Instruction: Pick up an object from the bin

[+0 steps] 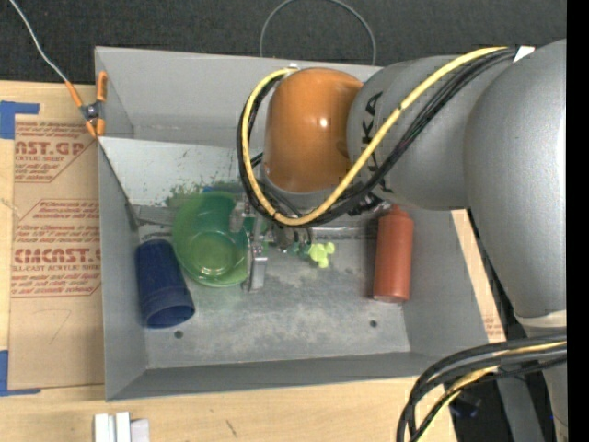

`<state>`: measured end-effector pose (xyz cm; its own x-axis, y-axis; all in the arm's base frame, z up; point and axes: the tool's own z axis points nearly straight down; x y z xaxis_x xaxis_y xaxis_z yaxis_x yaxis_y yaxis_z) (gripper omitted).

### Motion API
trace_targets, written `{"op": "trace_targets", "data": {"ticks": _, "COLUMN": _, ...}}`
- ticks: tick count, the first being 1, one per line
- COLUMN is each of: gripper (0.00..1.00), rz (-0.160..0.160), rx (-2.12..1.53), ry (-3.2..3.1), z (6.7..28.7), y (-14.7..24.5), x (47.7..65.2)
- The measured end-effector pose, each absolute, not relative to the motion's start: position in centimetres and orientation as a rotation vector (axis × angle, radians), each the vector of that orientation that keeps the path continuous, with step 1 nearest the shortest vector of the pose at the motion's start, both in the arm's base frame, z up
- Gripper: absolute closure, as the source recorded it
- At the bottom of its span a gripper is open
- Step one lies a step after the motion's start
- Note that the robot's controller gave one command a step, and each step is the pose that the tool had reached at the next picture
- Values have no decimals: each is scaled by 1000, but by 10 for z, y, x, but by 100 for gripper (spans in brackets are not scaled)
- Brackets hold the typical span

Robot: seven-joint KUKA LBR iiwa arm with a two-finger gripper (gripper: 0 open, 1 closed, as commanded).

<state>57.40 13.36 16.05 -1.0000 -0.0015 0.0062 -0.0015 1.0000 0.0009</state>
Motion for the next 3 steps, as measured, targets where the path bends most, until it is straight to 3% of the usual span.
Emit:
{"op": "trace_targets", "data": {"ticks": 1, "gripper": 0, "rz": -3, "rx": 0, "ry": -3143, "z": 165, "y": 133, "x": 576}}
{"op": "trace_targets", "data": {"ticks": 2, "gripper": 0, "rz": -4, "rx": 26, "ry": -3138, "z": 81, "y": 128, "x": 554}}
{"op": "trace_targets", "data": {"ticks": 3, "gripper": 100, "rz": -8, "rx": -22, "ry": -3136, "z": 73, "y": 150, "x": 561}}
